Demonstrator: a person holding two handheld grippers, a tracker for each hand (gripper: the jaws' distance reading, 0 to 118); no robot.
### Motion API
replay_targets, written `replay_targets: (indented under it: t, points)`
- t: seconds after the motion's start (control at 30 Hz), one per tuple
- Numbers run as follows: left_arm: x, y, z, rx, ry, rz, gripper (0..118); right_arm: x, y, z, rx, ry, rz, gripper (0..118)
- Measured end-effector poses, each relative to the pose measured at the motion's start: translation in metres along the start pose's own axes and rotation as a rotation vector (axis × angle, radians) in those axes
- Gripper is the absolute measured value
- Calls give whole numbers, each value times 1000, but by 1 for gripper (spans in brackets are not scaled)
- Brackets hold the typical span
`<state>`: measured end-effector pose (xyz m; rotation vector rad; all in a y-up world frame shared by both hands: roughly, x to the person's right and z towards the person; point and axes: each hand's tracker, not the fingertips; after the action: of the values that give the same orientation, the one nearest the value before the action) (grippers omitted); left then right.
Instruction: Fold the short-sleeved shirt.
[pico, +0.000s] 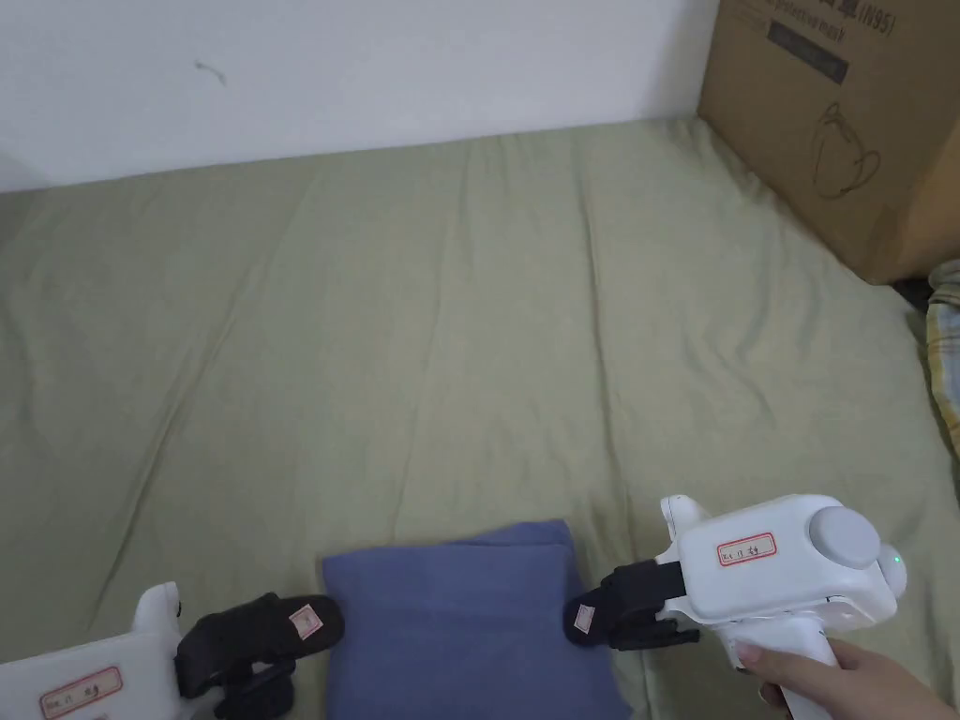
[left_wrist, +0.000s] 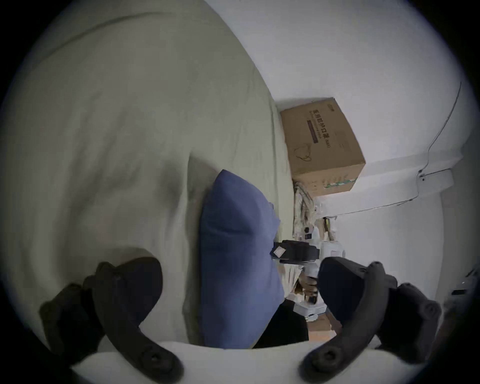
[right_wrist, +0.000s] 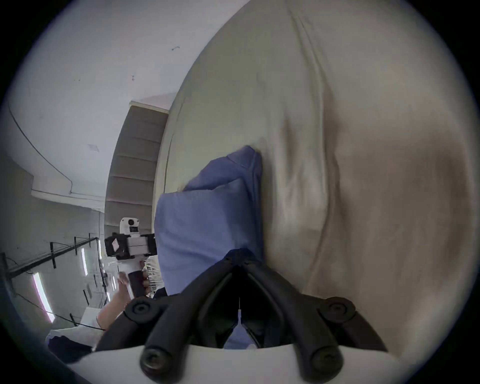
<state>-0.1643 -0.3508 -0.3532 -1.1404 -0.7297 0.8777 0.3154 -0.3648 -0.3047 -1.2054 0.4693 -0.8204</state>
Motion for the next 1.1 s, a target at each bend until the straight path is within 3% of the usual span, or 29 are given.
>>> replay_targets:
  t: [0.17,0.4,0.5,0.7,0.73,0.8,0.83,0.87,0.9,0.97,1.1]
  points:
    - [-18,10,-15,-25,-167,97,118,4,0,-3,-3,0,14,1]
    - [-2,6,-52,-114,-194,68,118,4,-2,-4,6,-12,22,1]
    - [0,6,-77,-186,-266,72,118,9,-3,-4,11,5,-3,1]
    - [3,8,-90,-196,-276,55,115,15,-6,-3,25,32,-37,1]
    - [3,8,-86,-193,-261,55,97,14,-6,-2,26,33,-39,1]
    - [2,9,-76,-164,-58,-19,27,13,-8,-2,32,29,-36,1]
    - [-3,6,-73,-165,68,-73,25,10,-9,-2,35,30,-33,1]
    - [-9,3,-70,-178,-9,-29,25,5,-10,0,33,42,-31,1]
    - [-7,3,-66,-156,-111,44,25,-3,-11,2,47,-5,-18,1]
    - [12,-3,-66,-148,2,-50,25,-25,-17,8,84,-89,7,1]
    - [36,-5,-51,-150,23,-168,25,-85,-38,18,147,-250,65,1]
